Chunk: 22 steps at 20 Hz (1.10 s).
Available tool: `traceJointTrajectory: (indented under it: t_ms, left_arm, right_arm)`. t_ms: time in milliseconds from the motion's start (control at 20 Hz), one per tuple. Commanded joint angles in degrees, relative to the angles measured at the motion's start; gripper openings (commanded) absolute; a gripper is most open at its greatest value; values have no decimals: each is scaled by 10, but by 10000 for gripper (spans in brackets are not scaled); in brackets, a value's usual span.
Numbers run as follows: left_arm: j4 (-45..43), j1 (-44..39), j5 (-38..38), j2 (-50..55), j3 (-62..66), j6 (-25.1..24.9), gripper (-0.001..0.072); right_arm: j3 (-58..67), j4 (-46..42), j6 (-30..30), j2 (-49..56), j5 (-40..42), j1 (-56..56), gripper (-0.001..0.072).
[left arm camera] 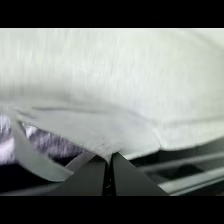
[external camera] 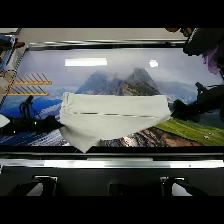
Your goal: Fold the clothes and pants, and hang the long-sleeved shirts on hangers.
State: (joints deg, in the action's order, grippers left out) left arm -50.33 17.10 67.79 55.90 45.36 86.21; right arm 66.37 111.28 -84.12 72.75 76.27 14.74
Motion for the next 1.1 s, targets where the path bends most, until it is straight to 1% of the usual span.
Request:
traceJointTrajectory:
  t_ms: [0, 100, 350, 500, 600, 700, 800, 900, 1050]
  left_arm:
    - [9, -1, -33, 128, 120, -10, 14]
    - [9, -6, -33, 195, 198, -9, 14]
    - [8, -31, -31, 333, 372, 2, 14]
    - [8, -40, -31, 399, 444, 20, 14]
    - [8, -42, -31, 438, 474, 33, 14]
    - [8, -41, -31, 471, 491, 39, 14]
    - [1, -41, -31, 495, 493, 39, 14]
    - [-21, -41, -27, 517, 493, 56, 14]
    - [-39, -41, -38, 541, 494, 57, 14]
  right_arm:
    - [37, 48, 12, 47, -66, -1, 33]
    - [80, 65, 12, 92, -74, -1, 33]
    - [178, 65, 19, 179, -78, -1, 33]
    - [201, 60, 36, 204, -113, -1, 33]
    - [201, 54, 44, 213, -149, -1, 33]
    - [201, 54, 40, 227, -165, -1, 33]
    - [201, 54, 31, 245, -164, -1, 34]
    - [201, 54, 26, 264, -164, -1, 34]
    - [201, 55, 15, 285, -167, -1, 36]
